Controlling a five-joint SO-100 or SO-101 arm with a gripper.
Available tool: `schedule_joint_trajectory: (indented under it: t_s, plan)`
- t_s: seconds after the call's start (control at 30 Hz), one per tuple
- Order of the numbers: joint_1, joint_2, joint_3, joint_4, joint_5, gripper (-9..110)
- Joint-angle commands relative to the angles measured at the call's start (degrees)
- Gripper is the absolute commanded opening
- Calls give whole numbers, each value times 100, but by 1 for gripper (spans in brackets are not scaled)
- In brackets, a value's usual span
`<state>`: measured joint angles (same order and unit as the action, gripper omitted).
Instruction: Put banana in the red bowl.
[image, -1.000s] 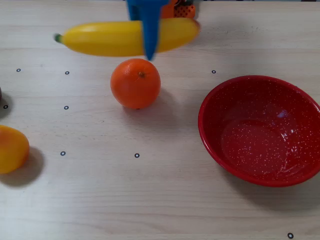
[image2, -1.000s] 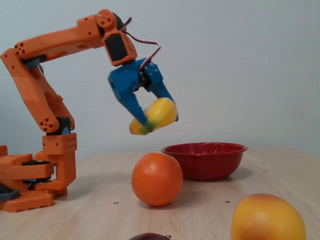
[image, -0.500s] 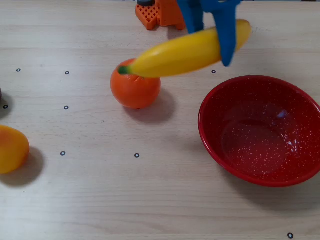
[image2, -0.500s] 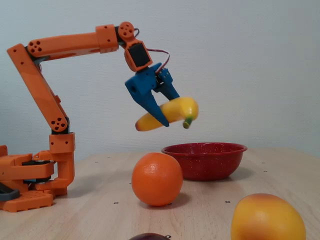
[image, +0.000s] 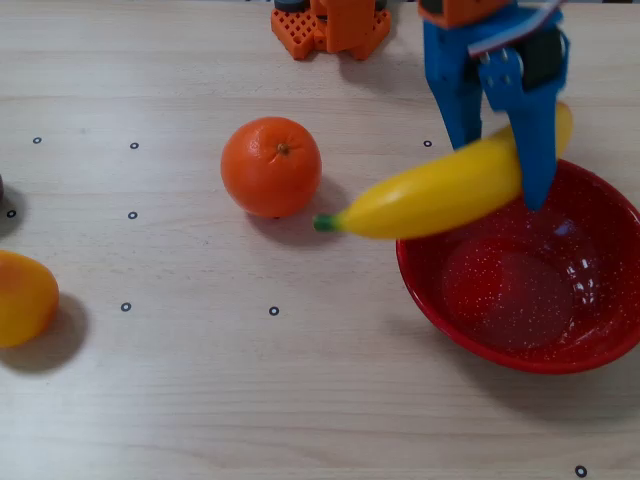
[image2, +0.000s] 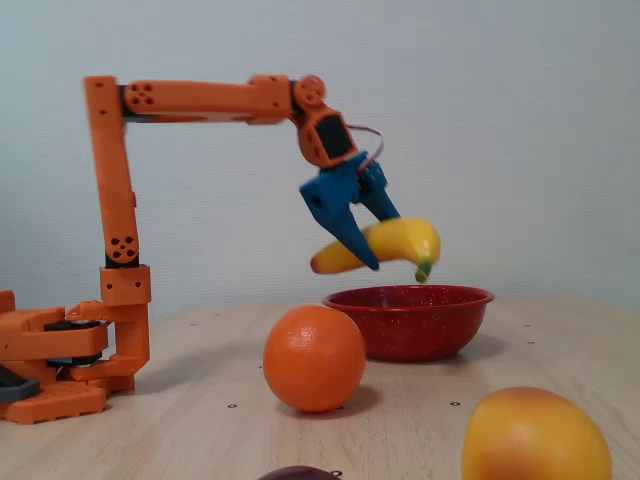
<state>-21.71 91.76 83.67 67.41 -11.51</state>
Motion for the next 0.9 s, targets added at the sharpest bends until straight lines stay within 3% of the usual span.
schedule_joint_trajectory:
  t_s: [0.0, 0.43, 0.87]
  plan:
    - [-158, -18, -1020, -281, 123, 0]
    - [-598, -1389, -2109, -501, -325, 0]
    - [-378, -1793, -1749, 202, -1477, 0]
